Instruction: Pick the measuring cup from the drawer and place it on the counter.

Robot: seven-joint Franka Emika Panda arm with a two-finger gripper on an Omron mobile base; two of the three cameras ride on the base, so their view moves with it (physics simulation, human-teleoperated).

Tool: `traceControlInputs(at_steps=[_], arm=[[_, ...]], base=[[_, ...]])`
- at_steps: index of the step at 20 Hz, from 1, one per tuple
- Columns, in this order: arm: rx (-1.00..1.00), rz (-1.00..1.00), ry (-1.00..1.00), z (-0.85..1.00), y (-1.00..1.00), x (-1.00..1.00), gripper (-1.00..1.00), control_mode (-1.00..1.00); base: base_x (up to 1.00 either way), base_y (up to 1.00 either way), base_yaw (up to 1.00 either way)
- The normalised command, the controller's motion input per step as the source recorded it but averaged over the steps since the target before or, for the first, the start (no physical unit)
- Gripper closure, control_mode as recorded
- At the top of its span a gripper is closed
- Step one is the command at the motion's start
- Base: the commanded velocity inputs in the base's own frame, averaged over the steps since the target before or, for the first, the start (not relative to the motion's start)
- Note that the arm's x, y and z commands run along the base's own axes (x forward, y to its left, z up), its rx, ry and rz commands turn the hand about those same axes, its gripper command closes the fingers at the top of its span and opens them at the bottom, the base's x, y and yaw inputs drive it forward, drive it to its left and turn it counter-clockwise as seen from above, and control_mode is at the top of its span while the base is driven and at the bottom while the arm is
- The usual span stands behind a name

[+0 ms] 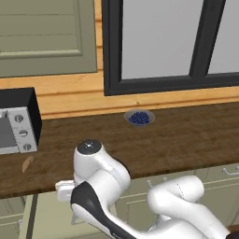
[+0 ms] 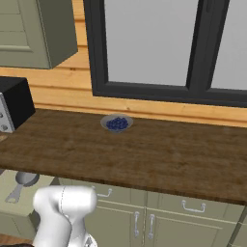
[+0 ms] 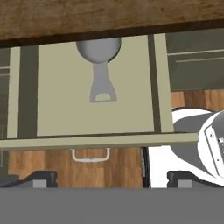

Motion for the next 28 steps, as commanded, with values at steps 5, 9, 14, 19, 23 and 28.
traceControlInputs(at_steps=[5,9,14,19,23,28], arm=[[-0.01,0.02,0.06,-0.58,-0.12,0.03,-1.0,-1.0],[-0.09,0.0,0.07,-0.61,0.09,0.22,-1.0,-1.0],[-0.04,0.01,0.12,-0.5,0.0,0.23,-1.0,-1.0],[-0.01,0.0,0.2,-0.31,0.01,0.27,-1.0,-1.0],[-0.11,0.0,0.04,-0.48,0.25,0.05,-1.0,-1.0],[-0.14,0.0,-0.05,-0.39,0.22,0.0,-1.0,-1.0]], base=[[0.0,0.0,0.0],[0.0,0.0,0.0],[0.0,0.0,0.0],[0.0,0.0,0.0],[0.0,0.0,0.0],[0.0,0.0,0.0]])
